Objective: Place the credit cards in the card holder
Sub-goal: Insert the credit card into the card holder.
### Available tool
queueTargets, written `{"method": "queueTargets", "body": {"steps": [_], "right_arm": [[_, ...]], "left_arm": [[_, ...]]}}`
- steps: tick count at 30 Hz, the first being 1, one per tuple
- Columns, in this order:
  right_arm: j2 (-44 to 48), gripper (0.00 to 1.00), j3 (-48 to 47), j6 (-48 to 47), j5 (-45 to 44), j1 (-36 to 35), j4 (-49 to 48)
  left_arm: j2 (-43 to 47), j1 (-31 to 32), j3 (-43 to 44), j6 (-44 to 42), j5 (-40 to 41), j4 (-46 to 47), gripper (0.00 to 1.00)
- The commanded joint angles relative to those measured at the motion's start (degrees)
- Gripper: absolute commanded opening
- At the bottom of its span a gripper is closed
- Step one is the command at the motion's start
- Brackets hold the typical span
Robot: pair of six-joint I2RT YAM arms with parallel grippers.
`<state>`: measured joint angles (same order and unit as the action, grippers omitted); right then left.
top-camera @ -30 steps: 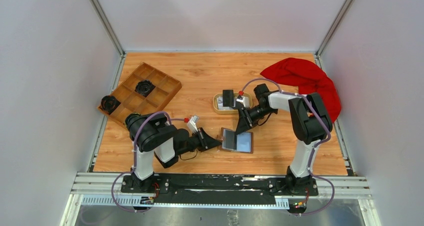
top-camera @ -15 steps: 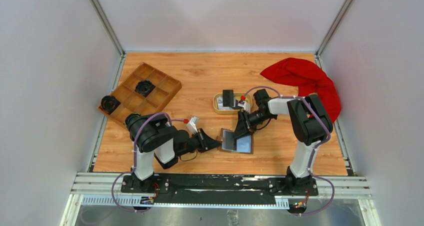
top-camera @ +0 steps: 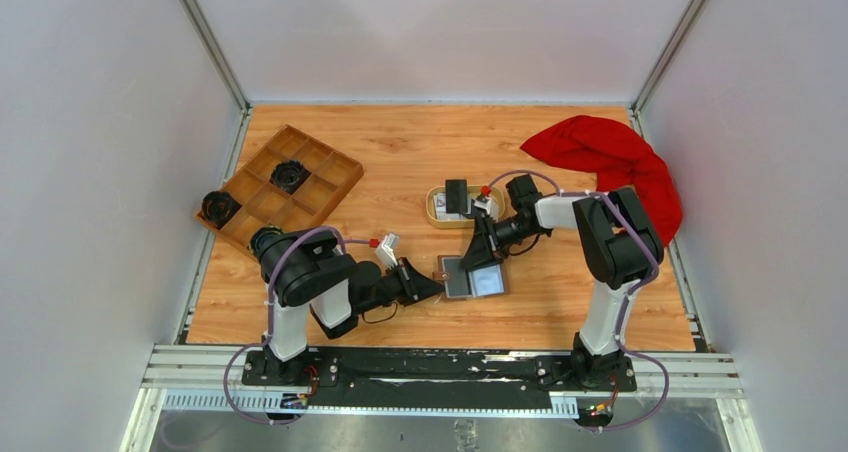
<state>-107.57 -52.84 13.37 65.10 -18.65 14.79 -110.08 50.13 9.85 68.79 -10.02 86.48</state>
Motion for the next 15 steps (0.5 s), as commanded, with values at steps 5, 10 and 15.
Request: {"method": "queueTargets", "body": {"steps": [5, 10, 15], "right_arm": [[4.9, 0.41, -4.6, -13.0, -8.2, 0.2, 10.9], [7.4, 0.43, -4.6, -17.4, -10.9, 0.1, 12.0], [11.0, 0.45, -4.9, -26.8, -16.0, -3.9, 14.4]], "left_arm": [[0.2, 0.4, -1.0, -0.3, 3.4, 1.2, 0.00], [0.0, 0.4, -0.6, -0.5, 2.4, 1.3, 0.00], [0.8, 0.4, -0.9, -0.5, 2.5, 1.4, 0.00]]}}
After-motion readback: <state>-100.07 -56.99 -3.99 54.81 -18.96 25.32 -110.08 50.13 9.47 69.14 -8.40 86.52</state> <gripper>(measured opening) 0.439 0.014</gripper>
